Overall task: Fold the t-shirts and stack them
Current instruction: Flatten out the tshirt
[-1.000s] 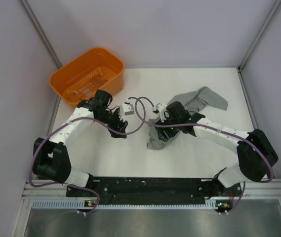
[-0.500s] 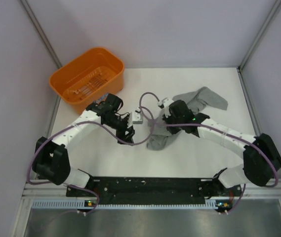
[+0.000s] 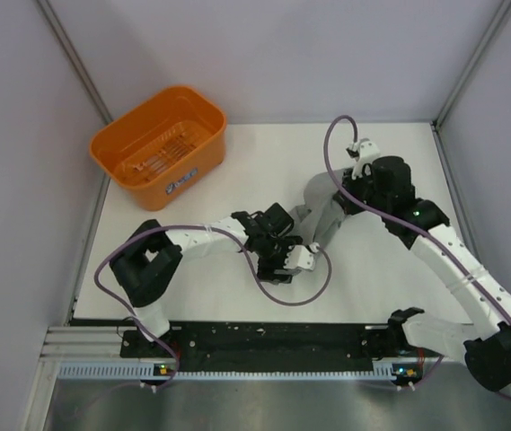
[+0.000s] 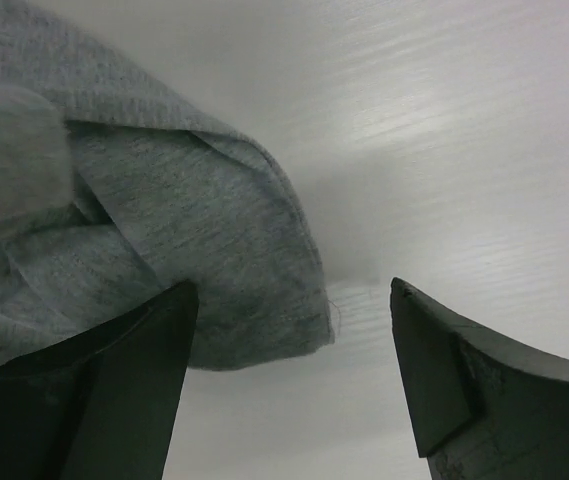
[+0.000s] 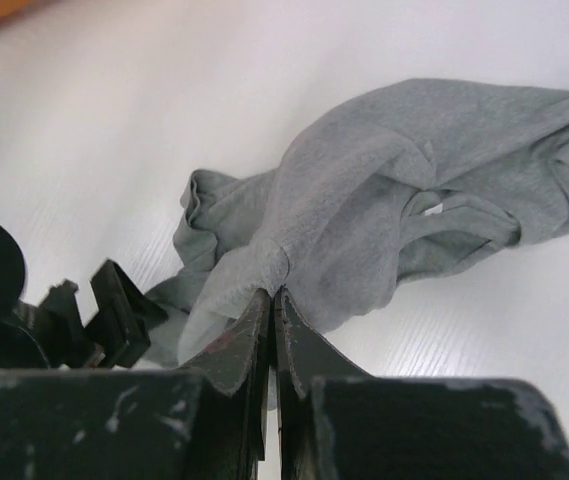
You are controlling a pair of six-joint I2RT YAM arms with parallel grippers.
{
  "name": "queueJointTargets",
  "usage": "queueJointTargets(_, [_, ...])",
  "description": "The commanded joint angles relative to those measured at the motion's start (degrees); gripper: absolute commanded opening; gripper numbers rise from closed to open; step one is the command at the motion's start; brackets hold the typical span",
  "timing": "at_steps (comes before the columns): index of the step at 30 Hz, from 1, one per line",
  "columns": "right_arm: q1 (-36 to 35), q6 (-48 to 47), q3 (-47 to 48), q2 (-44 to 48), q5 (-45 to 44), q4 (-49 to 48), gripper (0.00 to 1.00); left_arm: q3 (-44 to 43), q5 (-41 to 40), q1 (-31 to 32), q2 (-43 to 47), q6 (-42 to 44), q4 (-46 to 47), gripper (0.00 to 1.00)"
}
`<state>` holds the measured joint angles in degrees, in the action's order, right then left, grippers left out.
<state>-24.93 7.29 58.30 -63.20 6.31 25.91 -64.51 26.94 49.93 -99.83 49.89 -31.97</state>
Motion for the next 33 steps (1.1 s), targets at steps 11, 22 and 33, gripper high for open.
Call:
queueJointTargets(11, [15.16,-0.96,17.53,7.38,0.73,7.65,0.0,-9.38,-28.88,-4.65,0.58,-4.61,0.17,0.0])
queueJointTargets(22, [15.35,-8.68,37.92,13.18,-6.04,15.48,0.0,-41.37,-27.2,-20.75,19.31,-4.72,-25.23,0.0])
queueJointTargets(33, [15.35,-10.72,51.39,18.9,-3.32,19.0,0.0,-66.09,-25.11,-20.84,25.65,-6.91,-39.4,0.0])
